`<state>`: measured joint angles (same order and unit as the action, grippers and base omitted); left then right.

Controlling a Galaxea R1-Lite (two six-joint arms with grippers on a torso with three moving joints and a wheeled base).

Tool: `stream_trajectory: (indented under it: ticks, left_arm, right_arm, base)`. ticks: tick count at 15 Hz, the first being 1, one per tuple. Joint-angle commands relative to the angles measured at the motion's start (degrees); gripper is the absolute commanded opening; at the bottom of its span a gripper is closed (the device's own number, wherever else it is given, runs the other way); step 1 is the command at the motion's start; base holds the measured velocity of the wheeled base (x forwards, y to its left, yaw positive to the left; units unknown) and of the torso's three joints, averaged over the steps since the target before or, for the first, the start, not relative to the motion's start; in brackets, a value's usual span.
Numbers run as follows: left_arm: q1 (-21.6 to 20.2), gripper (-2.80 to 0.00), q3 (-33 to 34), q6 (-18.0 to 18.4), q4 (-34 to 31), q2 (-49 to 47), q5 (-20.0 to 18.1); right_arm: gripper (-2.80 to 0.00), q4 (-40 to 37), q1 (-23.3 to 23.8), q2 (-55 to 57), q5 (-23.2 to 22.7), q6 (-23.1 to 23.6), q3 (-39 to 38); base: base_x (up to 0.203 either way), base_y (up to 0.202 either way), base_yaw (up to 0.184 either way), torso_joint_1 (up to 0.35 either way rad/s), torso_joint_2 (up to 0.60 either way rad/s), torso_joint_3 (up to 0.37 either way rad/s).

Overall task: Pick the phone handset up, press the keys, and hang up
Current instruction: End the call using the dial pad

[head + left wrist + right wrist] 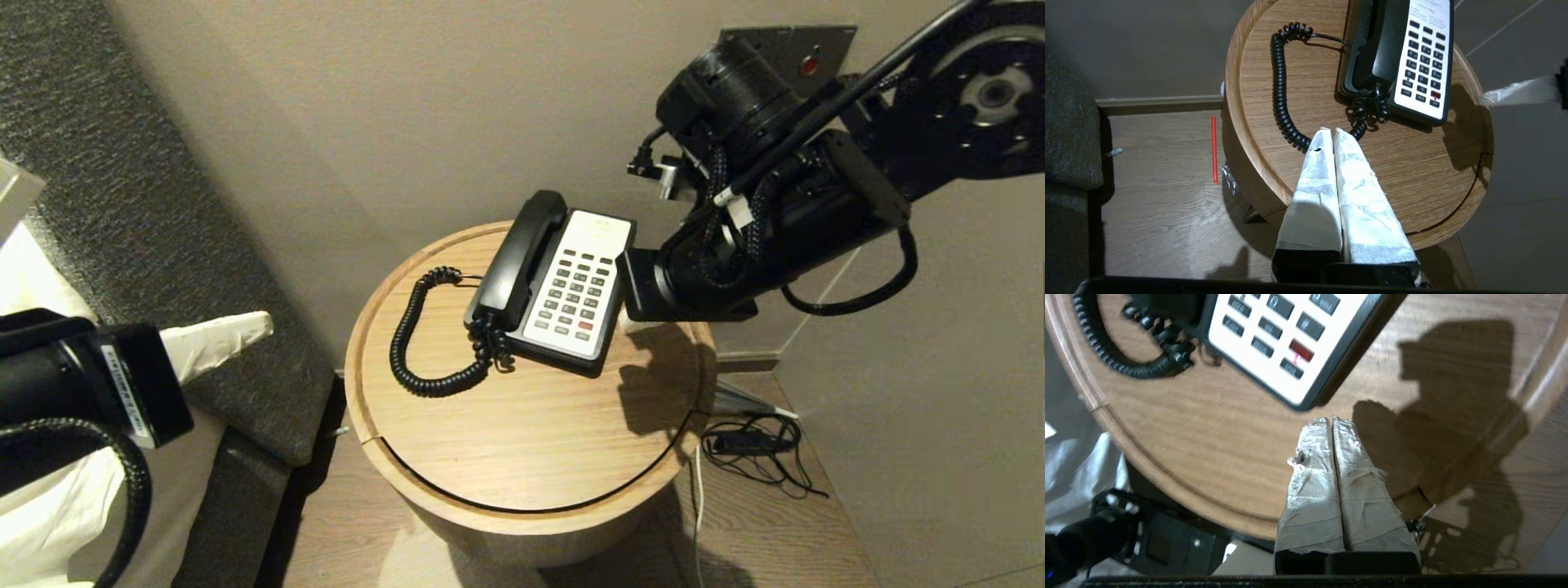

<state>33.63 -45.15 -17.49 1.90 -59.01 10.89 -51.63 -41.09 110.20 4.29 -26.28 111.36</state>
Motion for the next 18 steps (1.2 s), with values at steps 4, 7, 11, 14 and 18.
stream_trajectory:
  ticks: [4,7,11,14,18]
  left_arm:
    - [-0.06,-2.80,0.74,-0.09,0.56,-0.49,0.10]
    - [-0.06,-2.80,1.37,-0.02,0.91,-0.40,0.01]
    - [-0.06,-2.80,1.54,-0.01,0.90,-0.48,0.01]
    - [-0.06,-2.80,1.54,-0.01,0.91,-0.49,0.01]
    - [-0.06,-2.80,2.00,-0.01,0.91,-0.22,0.01]
  right_arm:
    - [-2.80,8.12,-0.13,3.14,-0.33,-0.27,0.17]
    - [-2.80,9.80,-0.13,4.58,-0.19,-0.26,0.17]
    - [-2.80,7.70,-0.13,5.07,0.10,-0.17,0.17]
    - [-2.80,5.48,-0.11,4.86,0.19,-0.17,0.16]
    - [-2.80,6.01,-0.13,5.29,0.19,-0.08,0.17]
  base:
    - [0.000,0.000,0.000,0.000,0.00,0.000]
    - [0.000,0.000,0.000,0.000,0.00,0.000]
    - [0.000,0.000,0.000,0.000,0.00,0.000]
    - [0.000,0.000,0.000,0.000,0.00,0.000]
    - [0.000,0.000,0.000,0.000,0.00,0.000]
